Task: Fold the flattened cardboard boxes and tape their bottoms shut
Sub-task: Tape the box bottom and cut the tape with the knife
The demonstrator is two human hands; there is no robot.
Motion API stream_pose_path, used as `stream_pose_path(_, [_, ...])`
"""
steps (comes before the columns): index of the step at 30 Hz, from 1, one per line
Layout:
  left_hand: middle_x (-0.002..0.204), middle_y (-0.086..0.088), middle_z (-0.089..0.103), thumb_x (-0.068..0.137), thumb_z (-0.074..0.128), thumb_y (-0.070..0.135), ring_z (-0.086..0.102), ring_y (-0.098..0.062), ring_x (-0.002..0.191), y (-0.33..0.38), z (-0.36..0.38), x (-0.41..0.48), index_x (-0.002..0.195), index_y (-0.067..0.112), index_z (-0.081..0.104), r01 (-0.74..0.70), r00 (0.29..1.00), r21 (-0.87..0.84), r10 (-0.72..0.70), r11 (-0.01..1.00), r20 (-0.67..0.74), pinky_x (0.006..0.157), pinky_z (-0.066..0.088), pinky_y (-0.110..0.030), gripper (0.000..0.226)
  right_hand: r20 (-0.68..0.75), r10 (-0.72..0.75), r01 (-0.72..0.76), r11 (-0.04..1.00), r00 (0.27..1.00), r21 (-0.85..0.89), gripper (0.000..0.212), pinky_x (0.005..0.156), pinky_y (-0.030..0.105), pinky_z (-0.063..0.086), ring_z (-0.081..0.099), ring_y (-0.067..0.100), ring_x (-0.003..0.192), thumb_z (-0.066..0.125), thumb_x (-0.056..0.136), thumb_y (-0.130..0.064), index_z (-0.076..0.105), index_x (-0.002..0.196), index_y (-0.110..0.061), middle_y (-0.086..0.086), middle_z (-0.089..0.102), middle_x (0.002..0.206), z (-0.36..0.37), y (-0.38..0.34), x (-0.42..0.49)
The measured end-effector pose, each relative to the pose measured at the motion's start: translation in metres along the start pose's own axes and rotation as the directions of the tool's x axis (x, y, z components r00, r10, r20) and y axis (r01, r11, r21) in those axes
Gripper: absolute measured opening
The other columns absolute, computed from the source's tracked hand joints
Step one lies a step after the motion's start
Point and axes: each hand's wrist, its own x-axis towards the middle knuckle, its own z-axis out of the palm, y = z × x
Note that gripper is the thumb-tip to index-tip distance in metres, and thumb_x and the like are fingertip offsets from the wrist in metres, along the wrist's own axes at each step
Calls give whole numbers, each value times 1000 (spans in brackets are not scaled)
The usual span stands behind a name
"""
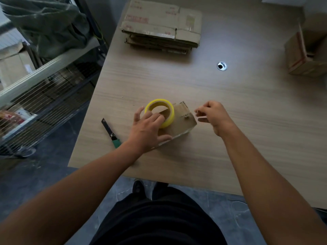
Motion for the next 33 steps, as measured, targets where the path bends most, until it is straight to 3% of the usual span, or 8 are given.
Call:
stream_pose_path(3, [103,4,64,75,66,75,59,-26,103,2,1,0,96,20,60,-4,1000,16,4,1000,2,117,21,-51,59,91,67,-87,965,994,247,23,56,32,51,54,21,66,50,97,2,51,77,-10,10,63,75,-11,4,4])
stream_pose_path(8, [103,3,63,76,68,72,58,-26,102,5,0,-1,95,20,59,2,1000,27,-2,1000,11,117,21,-53,57,286,98,-216,883,953,417,21,54,29,51,53,16,58,51,104,-10,53,83,-8,7,60,72,-17,19,13])
stream_pose_path(18, [113,2,67,78,70,69,61,-25,108,4,6,-2,98,19,65,-23,1000,68,22,997,14,119,20,-57,54,217,49,-95,973,975,211,20,49,27,45,48,11,51,59,102,-18,56,83,-12,6,56,69,7,51,50])
stream_pose_path(23, [118,3,67,82,63,71,60,-25,110,4,8,0,100,20,64,-26,999,70,25,997,25,120,21,-56,55,171,99,-105,994,980,30,27,45,22,35,47,12,54,59,99,-48,61,103,-21,-2,57,70,24,69,47])
stream_pose_path(26, [120,1,66,83,58,72,59,-26,109,5,7,-1,103,20,64,-32,999,69,31,997,28,120,25,-53,57,110,42,-24,988,993,-155,52,66,30,51,62,15,82,54,93,-66,53,132,-32,-3,64,104,17,65,48])
stream_pose_path(28, [121,0,66,84,53,73,60,-26,111,5,8,0,103,19,64,-38,999,71,36,997,37,120,24,-50,58,17,-161,162,983,987,-84,38,83,33,51,63,8,90,49,101,-55,58,126,-28,-5,65,108,20,49,54])
stream_pose_path(31, [123,0,66,86,49,72,59,-25,116,4,8,1,105,19,63,-47,996,74,41,996,80,122,19,-47,58,261,-339,368,927,904,-72,38,98,15,43,53,7,120,32,110,-40,55,137,-26,-5,56,133,41,17,49])
stream_pose_path(33, [121,-2,65,88,50,67,60,-25,115,3,6,3,106,18,62,-80,993,85,72,993,94,122,22,-47,54,430,-379,516,814,819,-265,50,110,26,33,47,14,129,20,108,-40,57,137,-22,-1,56,139,51,19,46])
